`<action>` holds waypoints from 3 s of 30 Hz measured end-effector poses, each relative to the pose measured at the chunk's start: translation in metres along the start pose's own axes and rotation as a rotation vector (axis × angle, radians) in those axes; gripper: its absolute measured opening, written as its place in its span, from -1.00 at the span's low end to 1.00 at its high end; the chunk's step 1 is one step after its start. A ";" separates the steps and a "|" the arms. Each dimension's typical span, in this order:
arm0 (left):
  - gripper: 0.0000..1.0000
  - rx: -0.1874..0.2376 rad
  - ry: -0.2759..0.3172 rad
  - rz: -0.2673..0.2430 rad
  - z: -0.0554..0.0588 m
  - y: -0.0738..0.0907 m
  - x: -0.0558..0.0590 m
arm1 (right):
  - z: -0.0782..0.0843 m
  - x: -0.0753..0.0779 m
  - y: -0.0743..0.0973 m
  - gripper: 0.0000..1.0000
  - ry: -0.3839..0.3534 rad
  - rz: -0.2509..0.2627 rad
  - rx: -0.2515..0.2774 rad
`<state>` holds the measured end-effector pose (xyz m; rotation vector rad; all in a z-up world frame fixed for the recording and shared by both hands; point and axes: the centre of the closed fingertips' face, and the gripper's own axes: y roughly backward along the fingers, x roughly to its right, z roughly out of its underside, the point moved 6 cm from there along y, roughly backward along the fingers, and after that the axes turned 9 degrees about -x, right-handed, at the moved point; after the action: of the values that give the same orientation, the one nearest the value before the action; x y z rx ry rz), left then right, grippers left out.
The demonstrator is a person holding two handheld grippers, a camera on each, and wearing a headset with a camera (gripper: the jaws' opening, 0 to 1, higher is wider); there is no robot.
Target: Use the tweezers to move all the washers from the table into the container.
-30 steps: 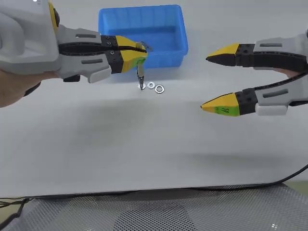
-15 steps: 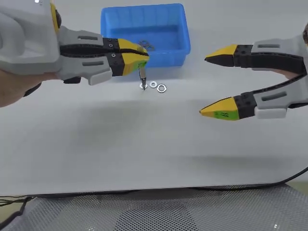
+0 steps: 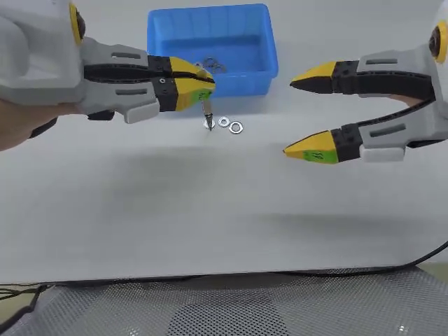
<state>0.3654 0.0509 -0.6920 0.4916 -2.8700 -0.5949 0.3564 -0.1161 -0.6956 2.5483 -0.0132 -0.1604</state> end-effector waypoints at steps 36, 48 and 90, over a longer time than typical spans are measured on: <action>-0.88 -0.025 0.013 0.011 -0.002 0.001 0.008 | -0.014 0.025 -0.107 -0.79 0.231 -0.128 -0.135; -0.78 0.018 0.102 0.018 -0.012 0.005 0.010 | -0.014 0.024 -0.106 -0.83 0.262 -0.107 -0.115; 0.41 -0.047 0.217 -0.074 0.002 0.055 0.028 | -0.068 0.066 -0.038 -0.83 0.267 0.053 0.021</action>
<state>0.3232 0.0897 -0.6685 0.6169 -2.6370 -0.5799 0.4294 -0.0502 -0.6681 2.5670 0.0216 0.2019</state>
